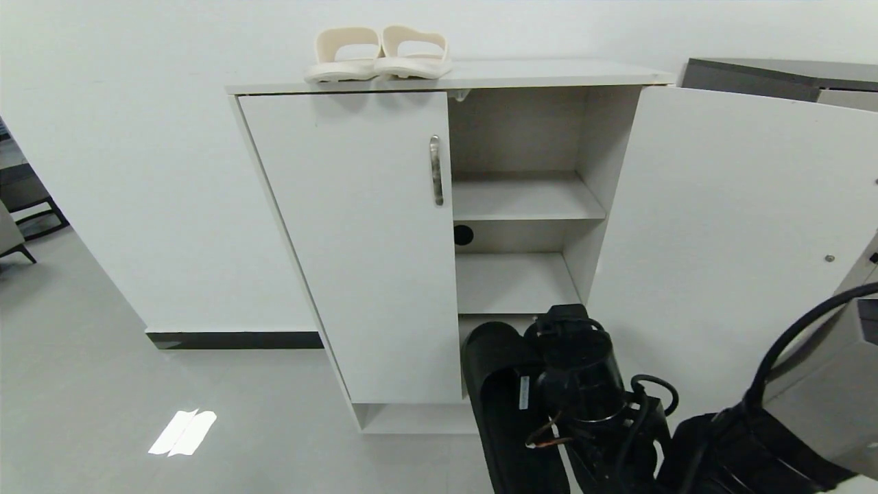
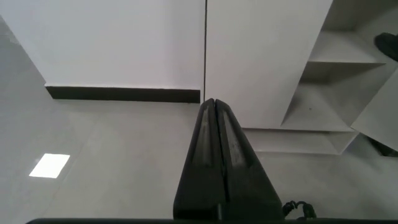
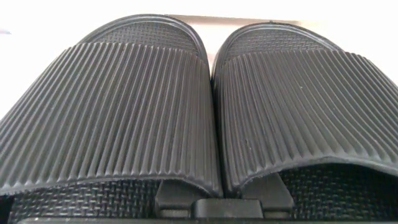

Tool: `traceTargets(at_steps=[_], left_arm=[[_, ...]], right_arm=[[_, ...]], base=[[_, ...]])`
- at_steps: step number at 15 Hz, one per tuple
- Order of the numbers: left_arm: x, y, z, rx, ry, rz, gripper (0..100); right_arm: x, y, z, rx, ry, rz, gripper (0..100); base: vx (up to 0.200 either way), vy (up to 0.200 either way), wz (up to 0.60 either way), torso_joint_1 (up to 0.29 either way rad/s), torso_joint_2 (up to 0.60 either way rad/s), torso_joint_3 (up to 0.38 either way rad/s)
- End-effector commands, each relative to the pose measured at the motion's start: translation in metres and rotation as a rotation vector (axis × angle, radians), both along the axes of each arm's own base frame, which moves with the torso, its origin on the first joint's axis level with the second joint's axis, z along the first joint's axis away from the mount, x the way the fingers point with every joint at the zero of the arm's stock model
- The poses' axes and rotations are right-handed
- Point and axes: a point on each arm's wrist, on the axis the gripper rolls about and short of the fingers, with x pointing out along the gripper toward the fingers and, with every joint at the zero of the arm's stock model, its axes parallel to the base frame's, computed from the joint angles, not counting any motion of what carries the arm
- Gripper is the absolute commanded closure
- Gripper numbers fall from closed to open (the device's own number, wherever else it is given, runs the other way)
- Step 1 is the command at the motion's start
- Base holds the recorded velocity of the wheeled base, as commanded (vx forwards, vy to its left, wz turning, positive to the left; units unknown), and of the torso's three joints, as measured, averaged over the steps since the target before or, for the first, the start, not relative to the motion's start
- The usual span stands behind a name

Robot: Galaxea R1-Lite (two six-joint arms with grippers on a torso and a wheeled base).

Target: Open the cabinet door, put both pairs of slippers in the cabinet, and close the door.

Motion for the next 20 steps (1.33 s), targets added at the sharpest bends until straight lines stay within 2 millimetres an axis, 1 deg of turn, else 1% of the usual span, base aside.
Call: traceTargets(at_steps=[1,3,4,6,8,9,11,13,16,20], left_arm=[[0.001,0.000,0.000,0.000,0.007,0.000,100],[0.001,0.000,0.000,0.000,0.007,0.000,100],[0.001,0.000,0.000,0.000,0.007,0.000,100],[0.001,0.000,0.000,0.000,0.007,0.000,100],[0.001,0.000,0.000,0.000,0.007,-0.001,100],[0.001,0.000,0.000,0.000,0.007,-0.001,100],[0.001,0.000,0.000,0.000,0.007,-0.001,100],[0.001,0.000,0.000,0.000,0.007,-0.001,100],[0.001,0.000,0.000,0.000,0.007,-0.001,100],[0.001,0.000,0.000,0.000,0.007,0.000,100]], right_arm=[[0.025,0.009,-0.026,-0.053,0.008,-0.057,100],[0.029,0.013,-0.022,-0.057,-0.013,-0.063,100],[0.040,0.015,-0.023,-0.070,-0.036,-0.104,100],[0.048,0.018,-0.024,-0.083,-0.057,-0.124,100],[0.051,0.021,-0.018,-0.066,-0.103,-0.118,100],[0.054,0.024,-0.015,-0.064,-0.152,-0.124,100],[0.057,0.025,-0.012,-0.074,-0.212,-0.144,100],[0.061,0.020,-0.008,-0.086,-0.233,-0.164,100],[0.063,0.017,0.000,-0.098,-0.254,-0.170,100],[0.068,0.019,0.010,-0.079,-0.290,-0.173,100]], base=[[0.000,0.000,0.00,0.002,0.00,-0.071],[0.000,0.000,0.00,0.007,0.00,-0.173],[0.000,0.000,0.00,0.007,0.00,-0.183],[0.000,0.000,0.00,0.005,0.00,-0.195],[0.000,0.000,0.00,0.007,0.00,-0.195],[0.000,0.000,0.00,0.002,0.01,-0.193],[0.000,0.000,0.00,0.005,0.00,-0.198],[0.000,0.000,0.00,0.000,0.00,-0.198],[0.000,0.000,0.00,0.005,0.01,-0.162],[0.000,0.000,0.00,0.000,0.00,0.000]])
